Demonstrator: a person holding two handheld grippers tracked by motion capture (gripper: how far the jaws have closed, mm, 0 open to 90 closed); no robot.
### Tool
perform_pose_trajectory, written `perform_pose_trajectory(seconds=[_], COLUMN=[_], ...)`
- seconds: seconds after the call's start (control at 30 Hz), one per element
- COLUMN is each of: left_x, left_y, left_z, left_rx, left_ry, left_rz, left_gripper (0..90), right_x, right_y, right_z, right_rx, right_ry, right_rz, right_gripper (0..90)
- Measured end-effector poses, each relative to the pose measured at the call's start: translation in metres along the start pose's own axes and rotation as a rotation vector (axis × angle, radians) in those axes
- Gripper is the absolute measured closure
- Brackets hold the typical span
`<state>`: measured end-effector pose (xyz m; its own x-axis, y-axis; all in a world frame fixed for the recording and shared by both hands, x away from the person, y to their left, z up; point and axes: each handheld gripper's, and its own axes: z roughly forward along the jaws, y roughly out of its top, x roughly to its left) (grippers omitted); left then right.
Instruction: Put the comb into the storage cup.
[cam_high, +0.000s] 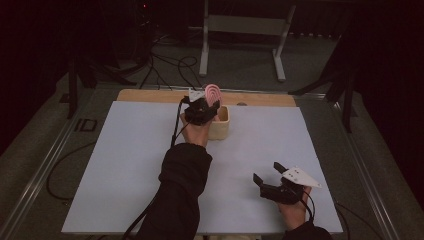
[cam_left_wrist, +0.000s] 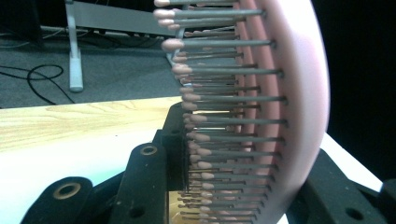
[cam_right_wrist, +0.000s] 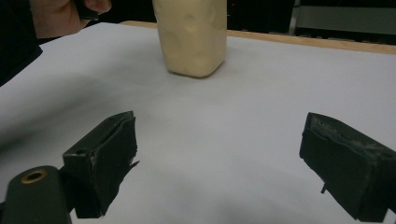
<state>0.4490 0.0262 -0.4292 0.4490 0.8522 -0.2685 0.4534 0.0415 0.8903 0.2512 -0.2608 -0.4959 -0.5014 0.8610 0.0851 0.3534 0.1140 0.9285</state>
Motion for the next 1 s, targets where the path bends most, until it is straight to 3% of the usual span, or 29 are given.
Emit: perform_pose_trajectory(seconds=[0.63,1.0], left_x=[0.009,0.013], left_y=[-0.002,0.0], left_z=[-0.001,-0.002], left_rx=[0.017,0.041], left_ry=[-0.034,-0.05], left_rz=[-0.03,-0.003], left_gripper=[63.8,62.9], right_x=[0.0,0.001], right_y=[-0.001,-0.001], right_z=[0.001,0.002], right_rx=[0.004,0.007], right_ry=[0.001,0.002], right_rz=[-0.003,-0.002], right_gripper=[10.8,10.8])
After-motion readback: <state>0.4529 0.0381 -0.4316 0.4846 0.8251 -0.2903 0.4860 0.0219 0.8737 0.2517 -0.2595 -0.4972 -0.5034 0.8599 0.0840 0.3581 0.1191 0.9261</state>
